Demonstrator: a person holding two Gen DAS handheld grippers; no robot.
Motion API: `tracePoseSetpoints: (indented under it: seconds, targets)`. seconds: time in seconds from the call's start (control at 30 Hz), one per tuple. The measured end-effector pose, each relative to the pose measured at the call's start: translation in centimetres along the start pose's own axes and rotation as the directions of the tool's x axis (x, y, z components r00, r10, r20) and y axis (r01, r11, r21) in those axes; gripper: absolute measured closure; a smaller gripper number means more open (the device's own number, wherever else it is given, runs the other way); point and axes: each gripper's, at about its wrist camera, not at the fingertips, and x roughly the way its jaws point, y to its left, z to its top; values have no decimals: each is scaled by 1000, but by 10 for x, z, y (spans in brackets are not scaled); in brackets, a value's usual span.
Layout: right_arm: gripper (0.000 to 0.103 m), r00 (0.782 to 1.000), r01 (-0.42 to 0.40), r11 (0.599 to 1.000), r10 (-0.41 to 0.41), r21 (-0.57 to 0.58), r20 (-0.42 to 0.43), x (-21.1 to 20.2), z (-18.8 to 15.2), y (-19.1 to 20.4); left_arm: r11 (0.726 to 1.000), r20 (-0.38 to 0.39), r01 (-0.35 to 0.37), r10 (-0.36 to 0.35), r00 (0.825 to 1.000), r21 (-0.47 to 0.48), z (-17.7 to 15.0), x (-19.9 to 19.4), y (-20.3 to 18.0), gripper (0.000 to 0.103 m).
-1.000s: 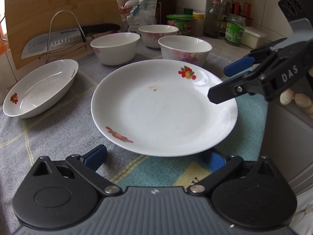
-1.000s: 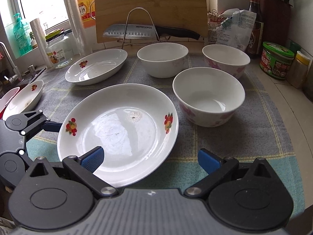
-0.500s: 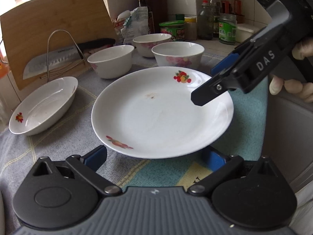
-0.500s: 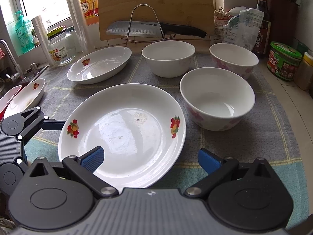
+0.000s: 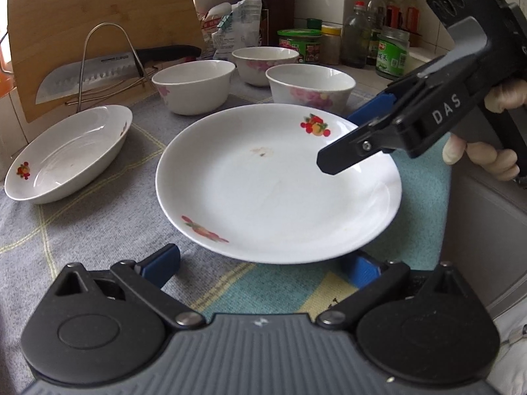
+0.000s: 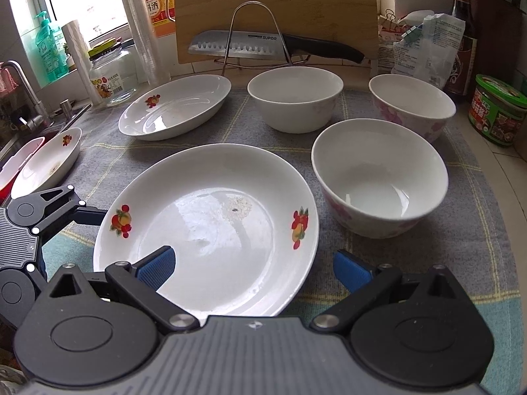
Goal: Organize plates and bowls
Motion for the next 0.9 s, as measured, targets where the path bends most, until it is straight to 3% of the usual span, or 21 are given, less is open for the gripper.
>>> tracePoseSetpoints:
  seconds: [0.9]
  targets:
    - [0, 996, -84, 996, 84, -4, -39, 28, 18, 1, 986, 29, 116, -120, 992, 119, 4, 3, 12, 1]
